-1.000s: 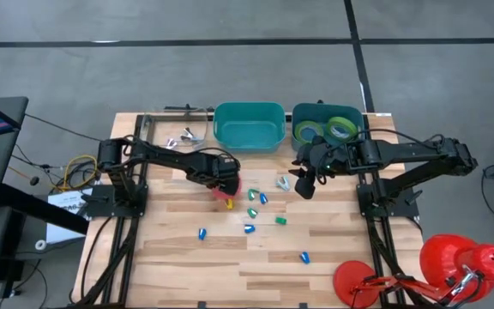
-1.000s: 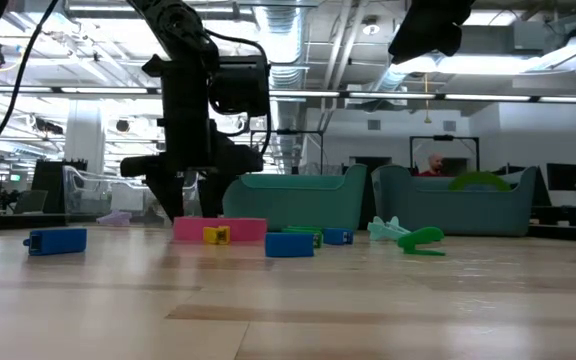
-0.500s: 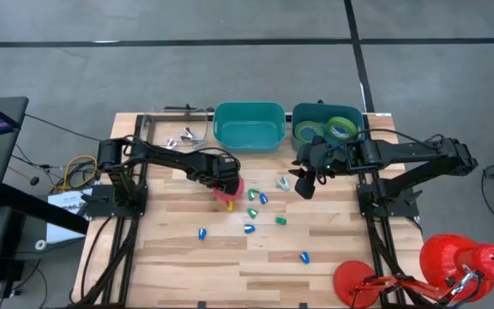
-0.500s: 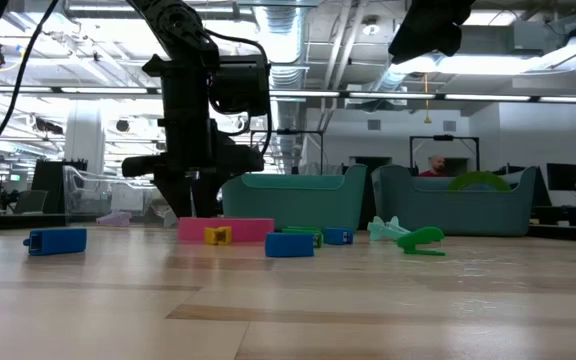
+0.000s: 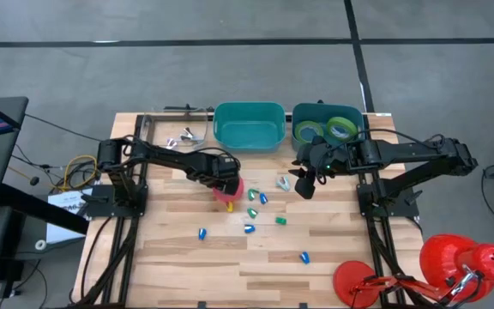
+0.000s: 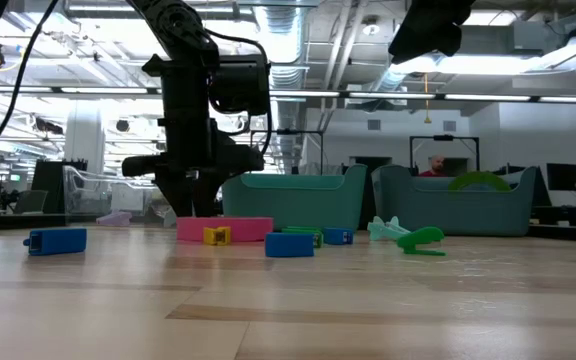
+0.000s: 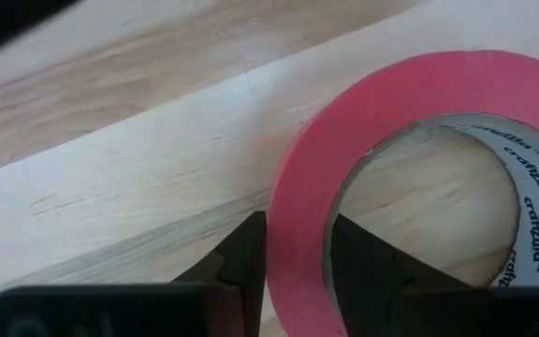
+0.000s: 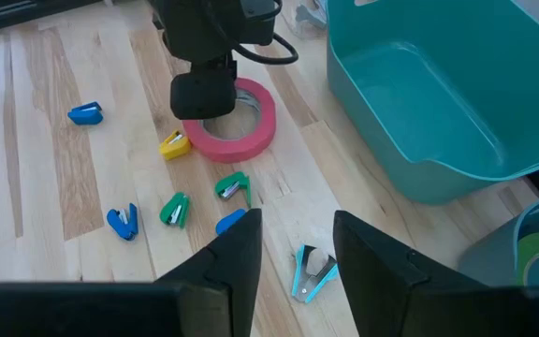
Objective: Pick and place Stapler, Stapler remover, tape
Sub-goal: Put the pink tape into the blue bin
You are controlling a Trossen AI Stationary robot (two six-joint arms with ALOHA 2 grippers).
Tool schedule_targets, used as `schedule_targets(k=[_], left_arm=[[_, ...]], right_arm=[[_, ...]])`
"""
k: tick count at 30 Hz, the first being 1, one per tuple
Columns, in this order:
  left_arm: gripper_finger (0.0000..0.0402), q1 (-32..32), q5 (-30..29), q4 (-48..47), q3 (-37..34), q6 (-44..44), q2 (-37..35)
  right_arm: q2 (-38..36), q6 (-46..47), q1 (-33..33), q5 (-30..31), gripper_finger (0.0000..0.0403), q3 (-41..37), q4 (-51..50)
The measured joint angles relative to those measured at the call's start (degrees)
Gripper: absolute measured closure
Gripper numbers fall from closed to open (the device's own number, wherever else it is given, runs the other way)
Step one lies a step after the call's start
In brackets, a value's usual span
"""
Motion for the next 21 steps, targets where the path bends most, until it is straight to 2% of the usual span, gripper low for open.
schedule_targets(k=[6,11,21], left_arm=[[0.0309,0.0,-0.1,1.0,0.0,0.9,-4.2],[0.0309,0.0,-2.9,4.7,0.1,6.1,-10.9],[0.0309,0.0,-4.6,18.2,0.1,18.0,-22.9]], right_arm=[[0.0,0.0,0.0,0.0,0.0276,0.0,0.0],[0.0,0.0,0.0,0.1,0.0276,0.0,0.2],[0.0,-3.0,0.0,0.1,0.0276,0.0,8.1]])
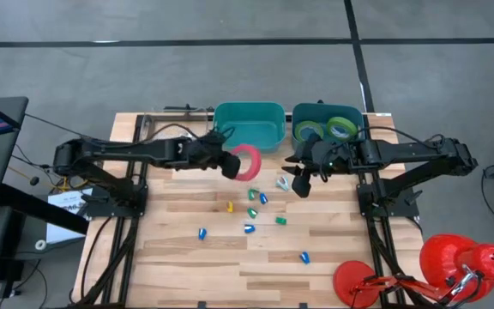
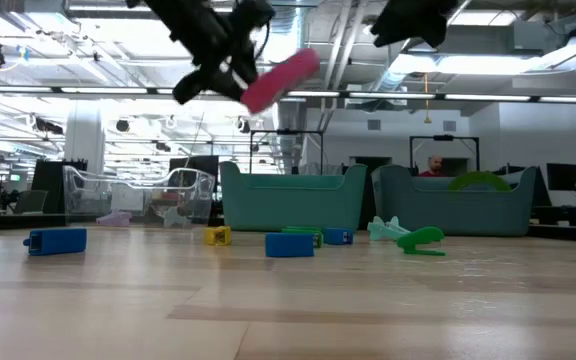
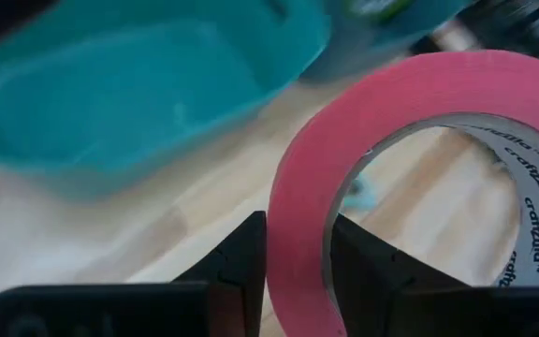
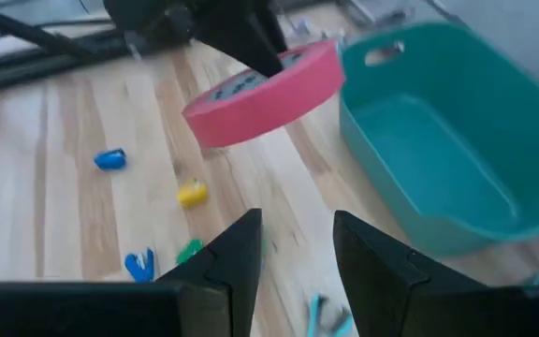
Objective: Pick and place Stapler, Stapler remover, tape
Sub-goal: Put the pink tape into the blue bin
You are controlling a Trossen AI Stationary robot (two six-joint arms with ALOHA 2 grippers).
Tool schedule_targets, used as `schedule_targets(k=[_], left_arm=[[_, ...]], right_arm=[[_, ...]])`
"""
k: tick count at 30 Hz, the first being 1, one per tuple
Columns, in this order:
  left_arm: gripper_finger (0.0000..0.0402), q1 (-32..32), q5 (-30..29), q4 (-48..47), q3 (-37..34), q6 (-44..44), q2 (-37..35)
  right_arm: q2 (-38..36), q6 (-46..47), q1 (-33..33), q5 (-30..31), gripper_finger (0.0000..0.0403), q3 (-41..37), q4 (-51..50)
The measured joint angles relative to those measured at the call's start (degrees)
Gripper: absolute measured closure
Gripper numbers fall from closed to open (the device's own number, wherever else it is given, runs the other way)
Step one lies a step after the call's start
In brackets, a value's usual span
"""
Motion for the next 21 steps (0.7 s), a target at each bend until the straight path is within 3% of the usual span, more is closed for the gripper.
schedule_targets(k=[15,21], left_arm=[[0.0328,0.0,6.1,17.1,0.0,7.5,-7.5],[0.0329,0.0,8.2,20.7,0.0,7.7,-7.9]], right_arm=[[0.0,-0.7,0.0,-4.5,0.0274,0.0,18.5],[0.0,-0.1,0.0,-8.1,0.0227,0.0,27.8]])
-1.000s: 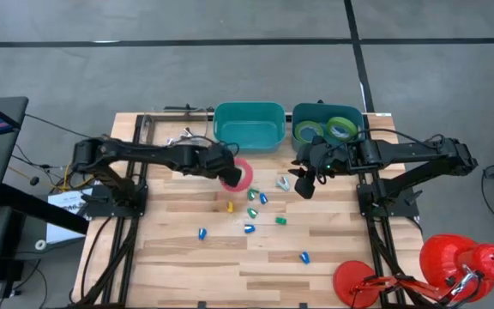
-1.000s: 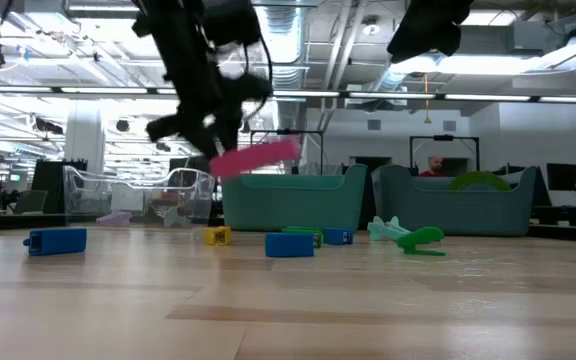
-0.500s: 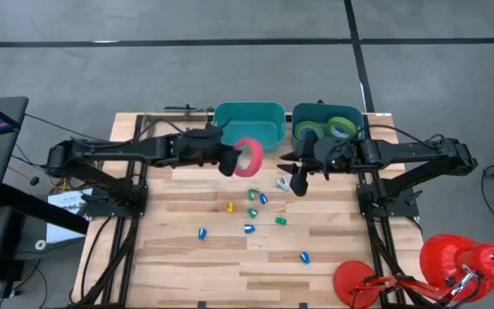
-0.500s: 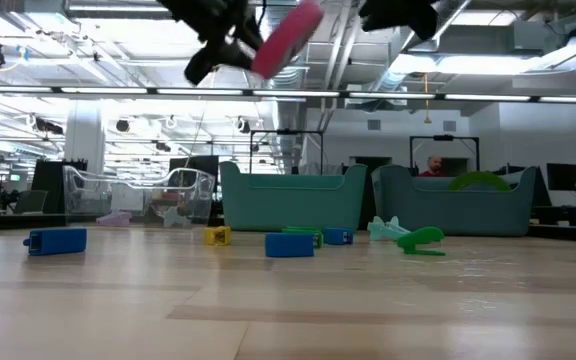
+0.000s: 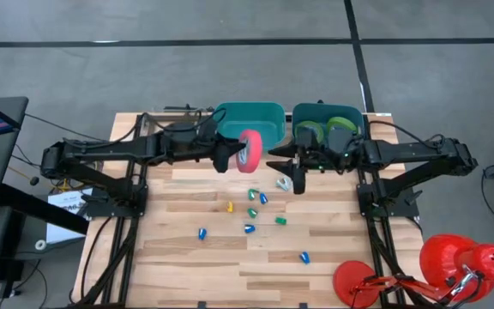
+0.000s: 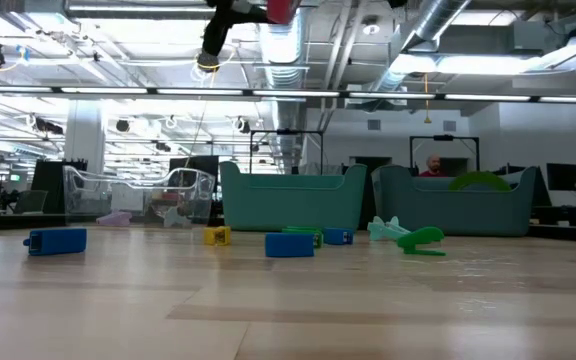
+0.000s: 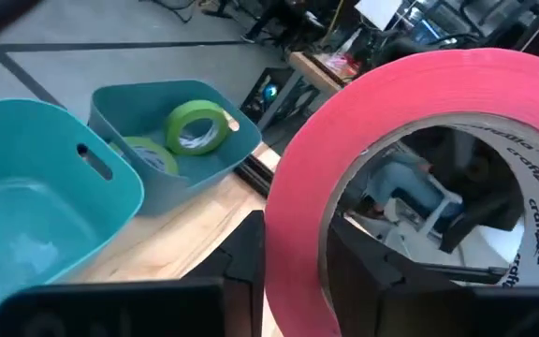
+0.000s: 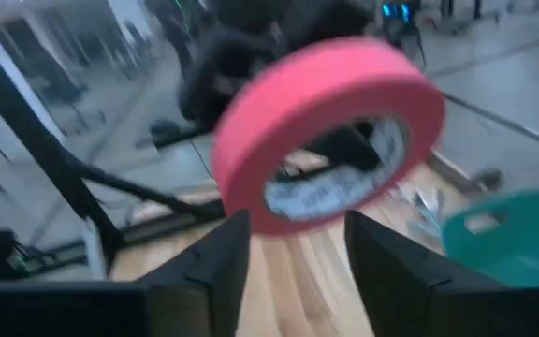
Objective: Pick and place Stapler, Stapler remover, tape
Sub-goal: Put the pink tape into the blue bin
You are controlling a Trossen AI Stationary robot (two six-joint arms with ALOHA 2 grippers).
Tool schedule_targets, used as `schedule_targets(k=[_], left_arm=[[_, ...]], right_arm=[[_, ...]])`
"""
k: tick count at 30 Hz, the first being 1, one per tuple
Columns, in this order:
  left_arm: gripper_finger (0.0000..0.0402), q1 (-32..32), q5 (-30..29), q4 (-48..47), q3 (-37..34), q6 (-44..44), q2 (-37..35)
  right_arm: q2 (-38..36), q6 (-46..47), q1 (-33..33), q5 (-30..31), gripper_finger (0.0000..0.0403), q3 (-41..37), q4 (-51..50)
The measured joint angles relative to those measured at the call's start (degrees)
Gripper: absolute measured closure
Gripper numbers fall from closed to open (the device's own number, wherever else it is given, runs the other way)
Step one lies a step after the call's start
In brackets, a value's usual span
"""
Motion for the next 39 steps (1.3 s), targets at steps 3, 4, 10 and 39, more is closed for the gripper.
schedule_targets(k=[3,4,10,39], left_arm=[[0.0327,0.0,1.6,2.0,0.0,0.0,0.0],[0.0326,0.0,2.1,3.0,0.0,0.0,0.0],[0.0326,0.0,5.0,6.9,0.0,-0.1,0.0],[0.0325,0.0,5.5,8.5,0.0,-0.1,0.0]], right_arm=[[0.0,0.0,0.0,-2.4,0.0186,0.0,4.5],[0.0,0.1,0.0,-2.8,0.0173,0.0,5.9],[0.0,2.8,-0.1,-5.7,0.0127,0.0,10.7],[7.9,5.8,-0.1,-9.8,0.0121,0.0,23.2]])
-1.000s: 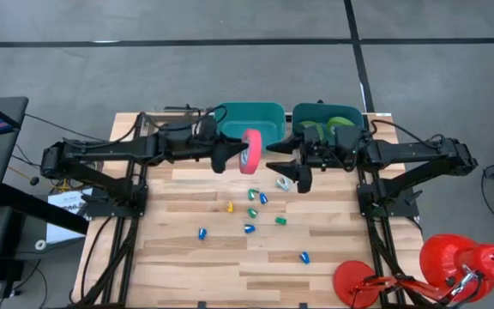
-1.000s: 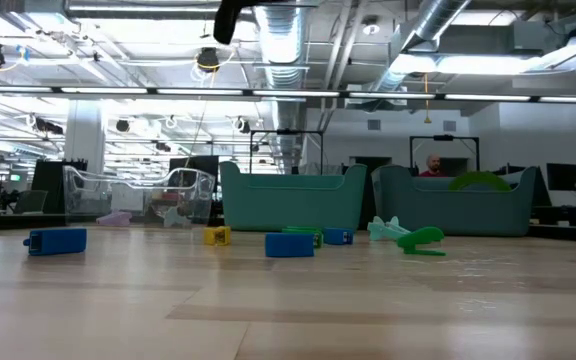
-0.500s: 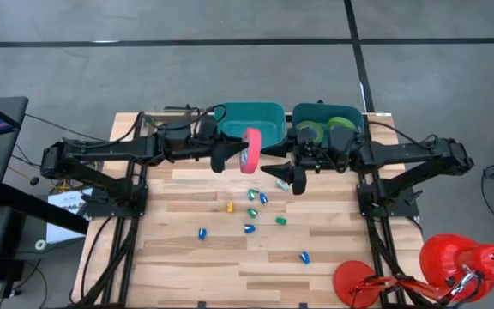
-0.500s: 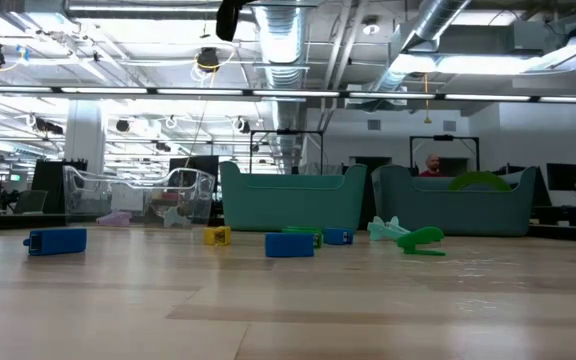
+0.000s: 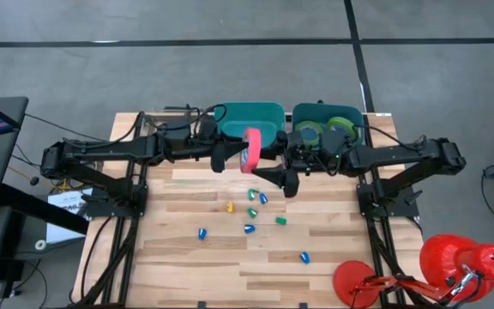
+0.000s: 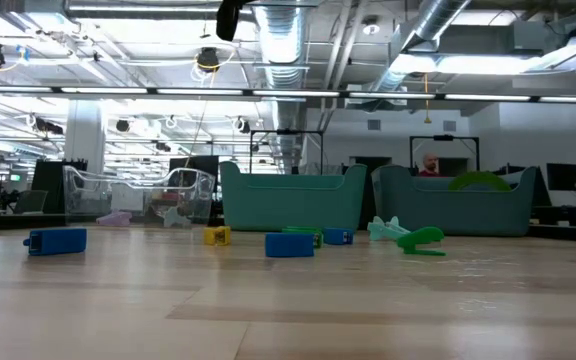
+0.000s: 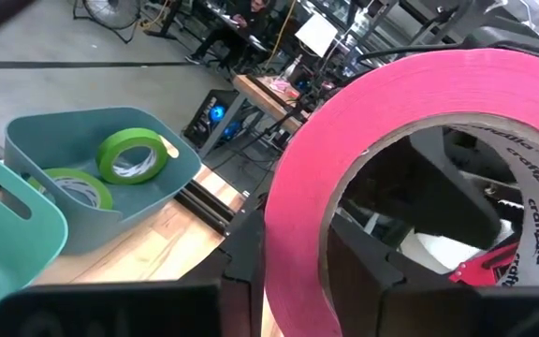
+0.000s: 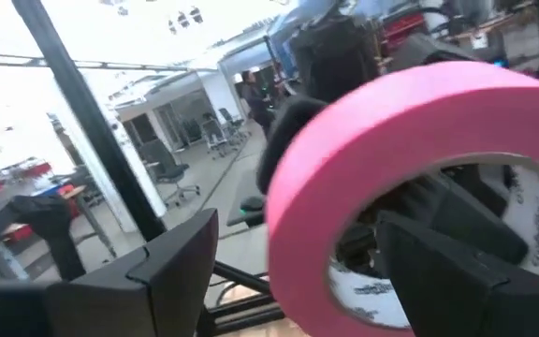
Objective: Pick and place Stapler, Stapler remover, tape
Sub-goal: Put the pink tape into the blue bin
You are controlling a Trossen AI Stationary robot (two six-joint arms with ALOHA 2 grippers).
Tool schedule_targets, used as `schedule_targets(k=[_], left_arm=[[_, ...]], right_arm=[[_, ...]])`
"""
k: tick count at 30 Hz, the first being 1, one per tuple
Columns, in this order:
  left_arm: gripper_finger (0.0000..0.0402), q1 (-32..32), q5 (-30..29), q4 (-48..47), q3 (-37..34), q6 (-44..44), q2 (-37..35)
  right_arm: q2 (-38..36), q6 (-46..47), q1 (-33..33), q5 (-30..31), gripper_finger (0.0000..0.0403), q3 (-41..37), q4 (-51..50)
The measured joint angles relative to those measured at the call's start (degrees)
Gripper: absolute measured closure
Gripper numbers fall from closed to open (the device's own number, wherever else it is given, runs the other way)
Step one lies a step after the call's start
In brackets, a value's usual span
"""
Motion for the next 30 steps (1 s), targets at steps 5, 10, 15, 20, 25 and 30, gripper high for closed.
schedule_targets(k=[5,10,15,20,25,30], left_arm=[[0.0325,0.0,0.1,0.2,0.0,0.0,0.0],[0.0325,0.0,0.1,0.2,0.0,0.0,0.0],[0.0325,0.0,0.1,0.2,0.0,0.0,0.0],[0.0325,0.0,0.1,0.2,0.0,0.0,0.0],[0.0325,0.0,0.1,0.3,0.0,0.0,0.1],[0.0325,0.0,0.1,0.3,0.0,0.0,0.1]], right_arm=[[0.1,1.1,0.0,-1.3,0.0121,0.0,1.0],[0.0,1.3,0.0,-1.7,0.0121,0.0,1.7],[0.0,1.2,0.0,-1.7,0.0121,0.0,2.8],[1.1,1.3,0.0,-1.5,0.0121,0.1,3.8],[3.1,1.2,-0.1,-1.5,0.0121,0.1,6.1],[4.6,1.5,-0.1,-1.6,0.0121,0.3,8.3]])
